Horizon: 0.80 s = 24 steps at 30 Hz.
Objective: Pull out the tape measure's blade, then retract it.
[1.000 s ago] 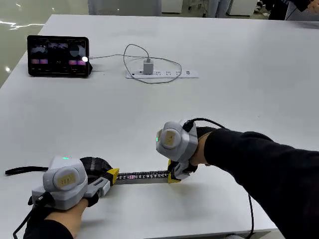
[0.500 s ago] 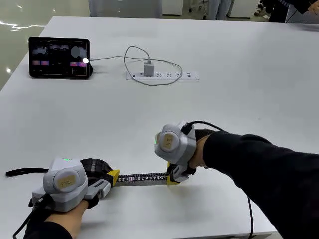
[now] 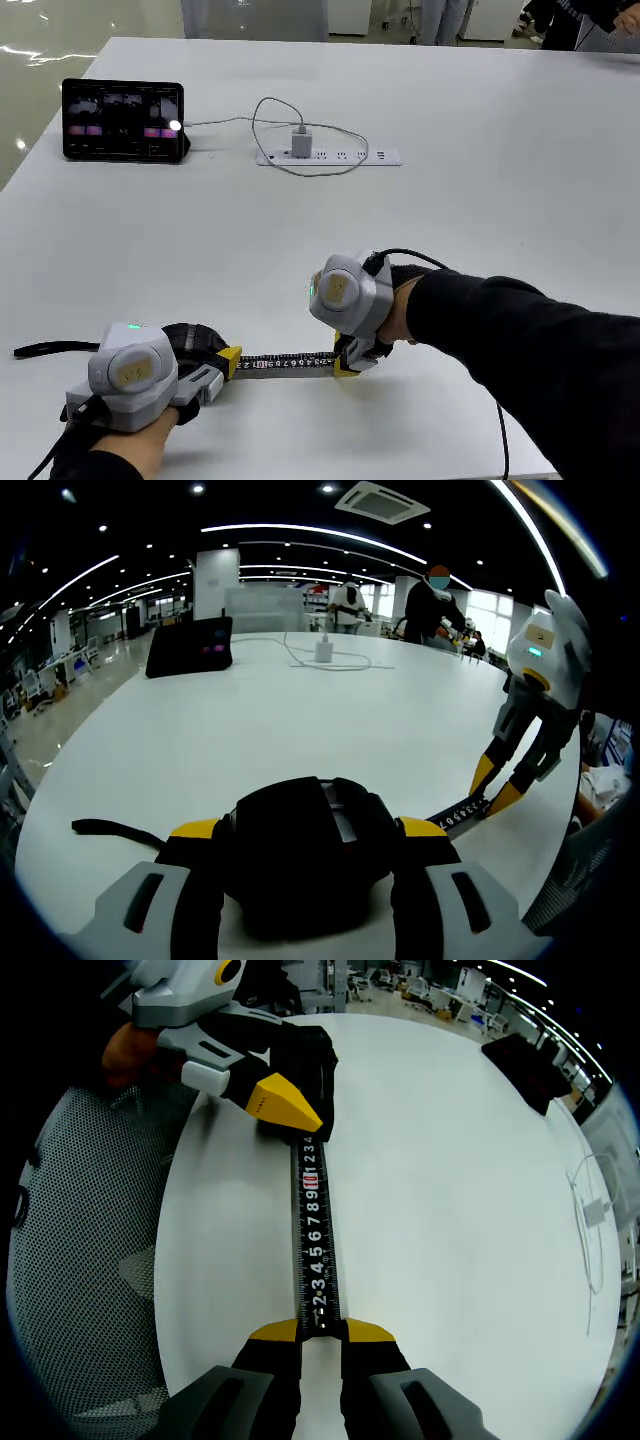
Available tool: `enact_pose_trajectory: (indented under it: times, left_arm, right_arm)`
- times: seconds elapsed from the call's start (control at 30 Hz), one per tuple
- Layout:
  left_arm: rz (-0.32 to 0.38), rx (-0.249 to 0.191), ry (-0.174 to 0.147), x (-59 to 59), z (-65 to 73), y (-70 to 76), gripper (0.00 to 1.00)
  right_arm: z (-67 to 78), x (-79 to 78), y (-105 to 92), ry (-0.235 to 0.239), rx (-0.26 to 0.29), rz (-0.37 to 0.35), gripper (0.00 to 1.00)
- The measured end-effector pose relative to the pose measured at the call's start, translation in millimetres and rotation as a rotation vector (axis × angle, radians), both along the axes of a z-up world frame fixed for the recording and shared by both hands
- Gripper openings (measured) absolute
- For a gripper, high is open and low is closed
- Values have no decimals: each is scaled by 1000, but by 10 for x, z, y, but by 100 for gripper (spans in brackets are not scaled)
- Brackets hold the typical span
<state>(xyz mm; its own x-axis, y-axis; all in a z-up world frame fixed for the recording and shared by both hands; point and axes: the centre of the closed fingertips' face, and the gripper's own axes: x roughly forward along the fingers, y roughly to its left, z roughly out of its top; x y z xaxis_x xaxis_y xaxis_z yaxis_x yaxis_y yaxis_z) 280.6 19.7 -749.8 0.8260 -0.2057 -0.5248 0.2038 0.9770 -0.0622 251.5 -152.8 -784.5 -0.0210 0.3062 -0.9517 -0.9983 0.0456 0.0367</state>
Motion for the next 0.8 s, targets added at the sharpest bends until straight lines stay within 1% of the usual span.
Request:
enact_pose_trajectory:
  times: [0.3,0.6,0.8]
  left_arm:
    - [1,-3,-1,0,-1,3,64]
    - [-5,13,6,-7,-4,4,63]
    - [-5,10,6,-7,-2,6,63]
  right_arm:
    - [-3,-2,28,-2,-2,6,11]
    - [0,2,48,-2,-2,2,11]
    - [1,-1,65,-5,-2,5,11]
